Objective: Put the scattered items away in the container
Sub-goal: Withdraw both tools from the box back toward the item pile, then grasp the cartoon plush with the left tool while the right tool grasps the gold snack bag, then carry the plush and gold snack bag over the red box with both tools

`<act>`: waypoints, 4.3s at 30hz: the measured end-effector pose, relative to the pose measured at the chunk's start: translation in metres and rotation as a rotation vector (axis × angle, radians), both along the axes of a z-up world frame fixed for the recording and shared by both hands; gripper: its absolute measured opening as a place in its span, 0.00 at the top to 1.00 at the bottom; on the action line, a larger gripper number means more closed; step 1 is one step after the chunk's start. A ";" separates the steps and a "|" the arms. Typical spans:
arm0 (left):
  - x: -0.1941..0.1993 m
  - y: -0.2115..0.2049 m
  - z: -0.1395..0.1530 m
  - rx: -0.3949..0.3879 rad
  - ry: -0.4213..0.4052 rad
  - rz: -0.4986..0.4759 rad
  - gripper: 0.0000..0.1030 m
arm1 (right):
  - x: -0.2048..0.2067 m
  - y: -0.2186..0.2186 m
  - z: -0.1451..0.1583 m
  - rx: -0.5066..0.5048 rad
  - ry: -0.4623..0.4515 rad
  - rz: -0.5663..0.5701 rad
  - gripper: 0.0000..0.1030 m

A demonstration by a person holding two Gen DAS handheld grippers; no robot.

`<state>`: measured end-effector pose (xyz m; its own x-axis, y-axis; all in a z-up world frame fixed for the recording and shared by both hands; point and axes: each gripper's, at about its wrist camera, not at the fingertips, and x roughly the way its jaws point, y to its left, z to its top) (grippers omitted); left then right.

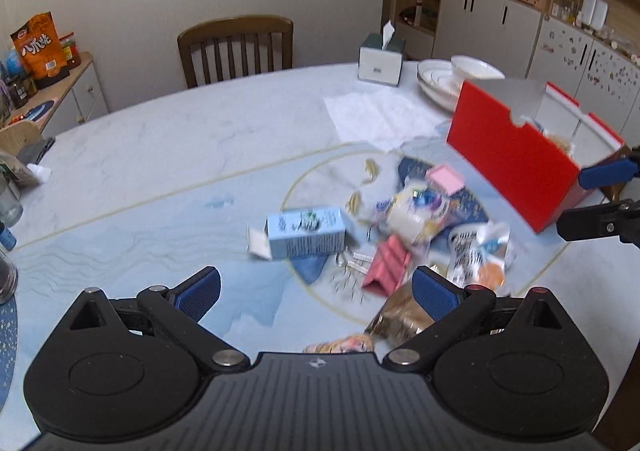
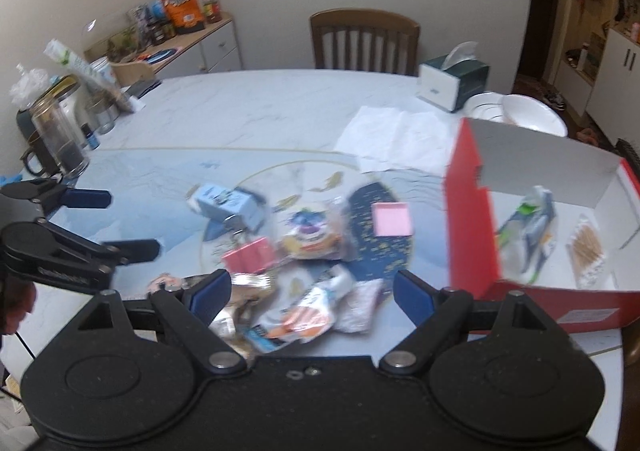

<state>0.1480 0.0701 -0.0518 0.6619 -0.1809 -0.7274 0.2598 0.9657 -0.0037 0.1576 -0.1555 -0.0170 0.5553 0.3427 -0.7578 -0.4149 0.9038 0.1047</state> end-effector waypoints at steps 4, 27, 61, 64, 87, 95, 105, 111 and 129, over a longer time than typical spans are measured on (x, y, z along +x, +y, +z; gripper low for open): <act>-0.003 0.003 -0.016 0.001 0.031 -0.007 0.01 | -0.001 0.020 -0.009 -0.003 0.027 0.019 0.15; -0.006 0.014 -0.068 -0.027 0.114 -0.024 0.02 | 0.014 0.083 -0.062 -0.048 0.163 0.034 0.23; -0.012 0.008 -0.067 -0.060 0.123 0.009 0.52 | 0.018 0.091 -0.075 -0.042 0.236 0.029 0.55; -0.012 0.007 -0.063 -0.063 0.119 0.012 0.52 | 0.018 0.089 -0.071 -0.033 0.233 0.029 0.55; -0.027 -0.017 -0.002 -0.089 0.051 -0.003 0.53 | 0.007 0.043 -0.011 0.064 0.125 0.021 0.55; -0.027 -0.046 0.024 -0.095 0.005 -0.041 0.53 | 0.007 0.008 0.006 0.084 0.091 -0.007 0.55; -0.019 -0.095 0.046 -0.099 -0.036 -0.094 0.53 | 0.010 -0.050 0.026 0.101 0.054 -0.052 0.56; -0.012 -0.130 0.058 -0.103 -0.056 -0.131 0.53 | 0.016 -0.089 0.035 0.104 0.032 -0.078 0.56; 0.027 -0.257 0.065 -0.083 -0.083 -0.246 0.53 | 0.049 -0.208 0.037 0.089 0.004 -0.152 0.56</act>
<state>0.1752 -0.1868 0.0130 0.6476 -0.4003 -0.6484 0.4896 0.8706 -0.0485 0.2066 -0.3638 0.0203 0.6026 0.3211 -0.7306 -0.2734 0.9431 0.1890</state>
